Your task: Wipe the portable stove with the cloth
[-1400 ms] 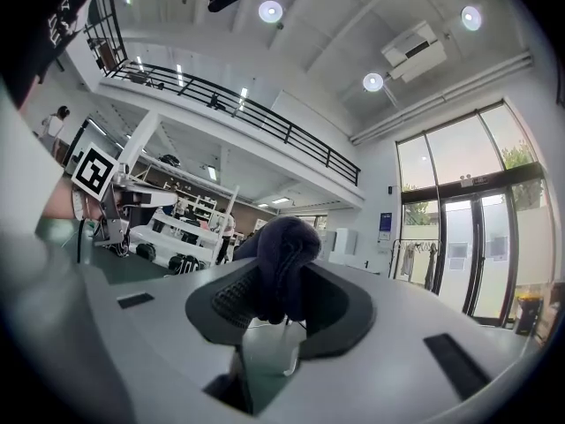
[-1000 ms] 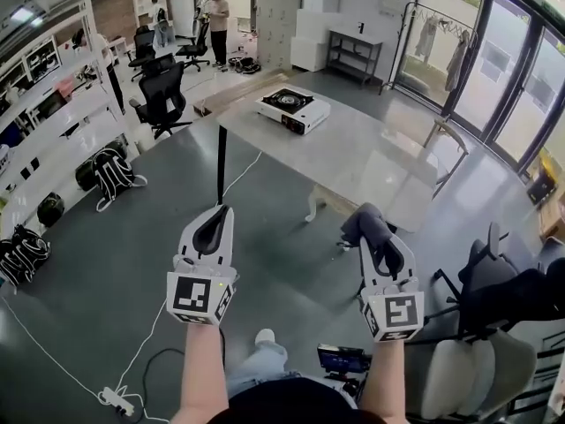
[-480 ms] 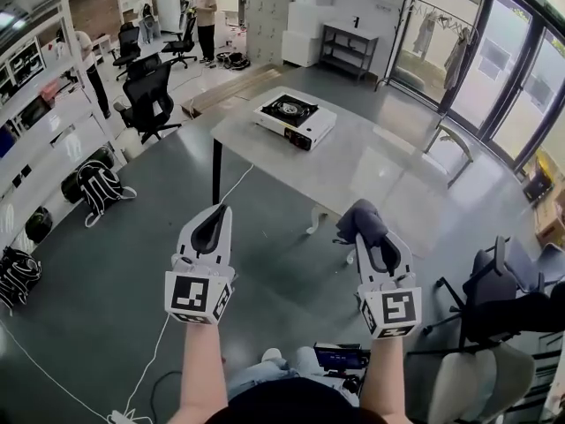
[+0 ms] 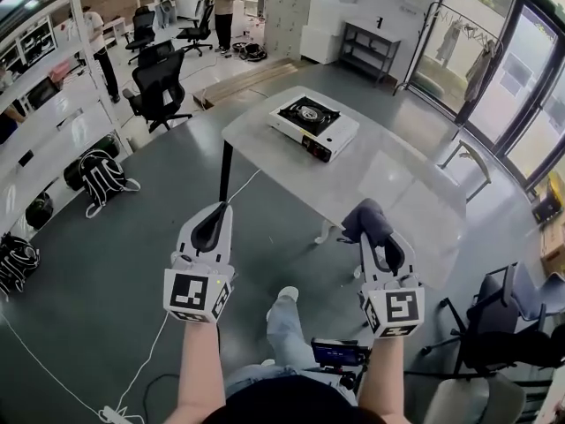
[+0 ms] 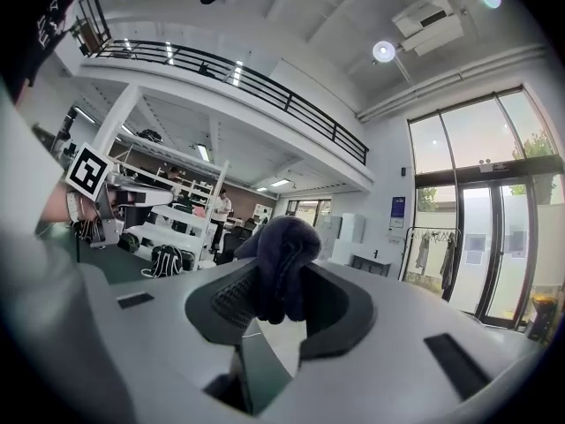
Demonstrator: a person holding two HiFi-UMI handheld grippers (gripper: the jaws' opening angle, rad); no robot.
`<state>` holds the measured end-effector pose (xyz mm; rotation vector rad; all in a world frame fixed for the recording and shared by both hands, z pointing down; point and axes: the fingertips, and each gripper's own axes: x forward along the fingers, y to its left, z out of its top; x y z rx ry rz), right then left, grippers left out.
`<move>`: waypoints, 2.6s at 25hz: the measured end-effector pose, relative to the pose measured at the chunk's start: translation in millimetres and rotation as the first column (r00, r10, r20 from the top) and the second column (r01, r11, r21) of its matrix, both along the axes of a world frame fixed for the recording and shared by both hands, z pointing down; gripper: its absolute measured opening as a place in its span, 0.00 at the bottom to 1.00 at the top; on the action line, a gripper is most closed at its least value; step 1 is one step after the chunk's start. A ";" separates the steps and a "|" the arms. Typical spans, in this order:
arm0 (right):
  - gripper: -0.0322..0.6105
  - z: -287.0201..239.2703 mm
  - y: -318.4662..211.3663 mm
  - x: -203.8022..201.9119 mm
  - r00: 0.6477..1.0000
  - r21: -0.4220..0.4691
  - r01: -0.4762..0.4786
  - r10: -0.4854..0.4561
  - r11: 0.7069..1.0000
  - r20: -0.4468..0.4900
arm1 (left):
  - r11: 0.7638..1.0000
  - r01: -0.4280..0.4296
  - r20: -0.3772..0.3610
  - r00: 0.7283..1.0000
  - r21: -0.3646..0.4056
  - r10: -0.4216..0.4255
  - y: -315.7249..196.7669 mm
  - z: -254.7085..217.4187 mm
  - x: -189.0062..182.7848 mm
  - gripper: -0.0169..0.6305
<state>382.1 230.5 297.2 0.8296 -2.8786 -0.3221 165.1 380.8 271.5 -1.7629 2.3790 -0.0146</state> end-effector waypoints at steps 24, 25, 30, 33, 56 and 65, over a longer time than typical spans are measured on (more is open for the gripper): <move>0.24 35.6 -269.5 -210.1 1.000 -0.054 -0.004 0.004 0.999 0.002 | 0.994 -0.036 0.037 0.999 -0.106 0.040 -280.9 36.6 -199.3 0.04; 0.24 39.3 -275.6 -212.7 1.000 -0.059 -0.010 0.010 0.998 0.000 | 0.993 -0.038 0.032 0.999 -0.109 0.042 -287.4 40.8 -203.7 0.04; 0.24 47.1 -303.8 -220.2 0.998 -0.084 -0.069 0.069 0.994 -0.004 | 0.987 -0.084 0.027 0.996 -0.135 0.089 -319.9 51.4 -221.3 0.04; 0.24 49.4 -322.2 -226.4 0.994 -0.092 -0.106 0.107 0.990 -0.002 | 0.986 -0.103 0.028 0.994 -0.132 0.108 -341.6 50.5 -237.1 0.04; 0.24 90.6 -388.7 -395.5 0.902 -0.163 -0.432 0.421 0.887 -0.099 | 0.842 -0.506 -0.064 0.862 -0.185 0.504 -527.2 94.0 -413.4 0.04; 0.25 149.6 -365.6 -424.8 0.882 -0.313 -0.468 0.417 0.827 -0.219 | 0.767 -0.587 -0.147 0.809 -0.260 0.569 -538.7 135.4 -420.3 0.04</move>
